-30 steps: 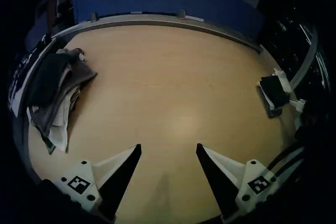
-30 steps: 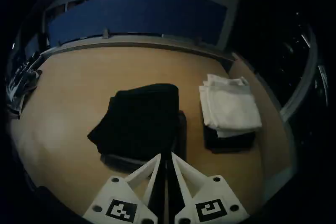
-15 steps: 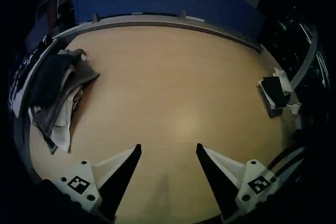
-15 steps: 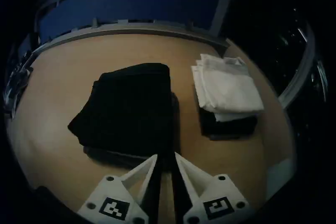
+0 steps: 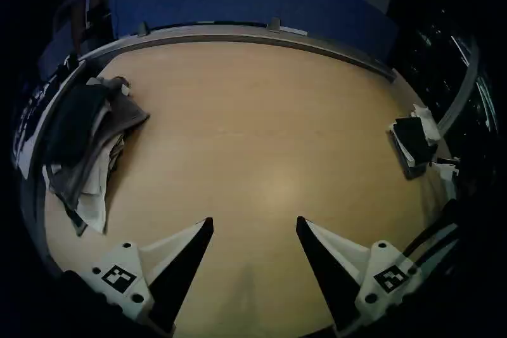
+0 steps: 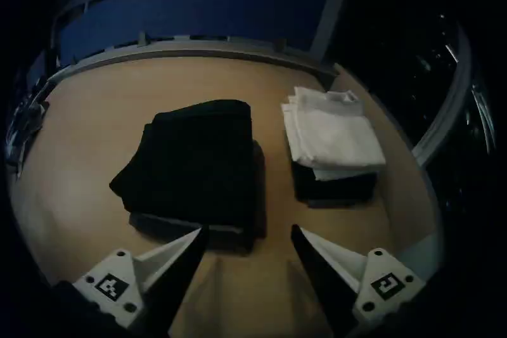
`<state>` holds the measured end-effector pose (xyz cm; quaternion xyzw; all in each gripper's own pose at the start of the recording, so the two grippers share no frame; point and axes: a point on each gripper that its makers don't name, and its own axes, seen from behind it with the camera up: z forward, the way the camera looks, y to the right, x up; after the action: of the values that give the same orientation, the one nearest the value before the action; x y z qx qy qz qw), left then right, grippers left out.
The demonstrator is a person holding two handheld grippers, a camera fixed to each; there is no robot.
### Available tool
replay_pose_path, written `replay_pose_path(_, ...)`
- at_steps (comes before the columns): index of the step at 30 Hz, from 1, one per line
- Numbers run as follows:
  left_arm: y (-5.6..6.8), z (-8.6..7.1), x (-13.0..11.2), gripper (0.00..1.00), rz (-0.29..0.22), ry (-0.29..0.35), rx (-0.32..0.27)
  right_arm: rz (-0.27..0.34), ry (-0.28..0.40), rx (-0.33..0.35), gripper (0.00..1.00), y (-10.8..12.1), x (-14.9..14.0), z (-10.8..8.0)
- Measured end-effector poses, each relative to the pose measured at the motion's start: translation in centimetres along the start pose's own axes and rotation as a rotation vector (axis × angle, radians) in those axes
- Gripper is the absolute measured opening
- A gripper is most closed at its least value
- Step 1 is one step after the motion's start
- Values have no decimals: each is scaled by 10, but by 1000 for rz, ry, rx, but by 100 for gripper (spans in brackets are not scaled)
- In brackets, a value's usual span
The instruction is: Fold towel
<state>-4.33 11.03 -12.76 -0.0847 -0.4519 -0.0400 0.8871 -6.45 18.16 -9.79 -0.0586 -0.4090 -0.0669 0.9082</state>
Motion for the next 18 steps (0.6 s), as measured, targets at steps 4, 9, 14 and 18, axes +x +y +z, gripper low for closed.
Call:
replay_pose_path(4, -1, -1, 1, 98, -1, 3, -1, 4, 21, 1, 100, -4, 5, -7)
replay_pose_path(9, -2, -1, 2, 97, -3, 12, -2, 3, 45, 18, 100, -15, 13, -16)
replay_pose_path(14, -5, -3, 5, 97, -8, 26, -2, 21, 88, 54, 100, -35, 29, -29)
replay_pose_path(18, -8, -5, 10, 97, -14, 45, -1, 38, 148, 105, 100, -60, 49, -45)
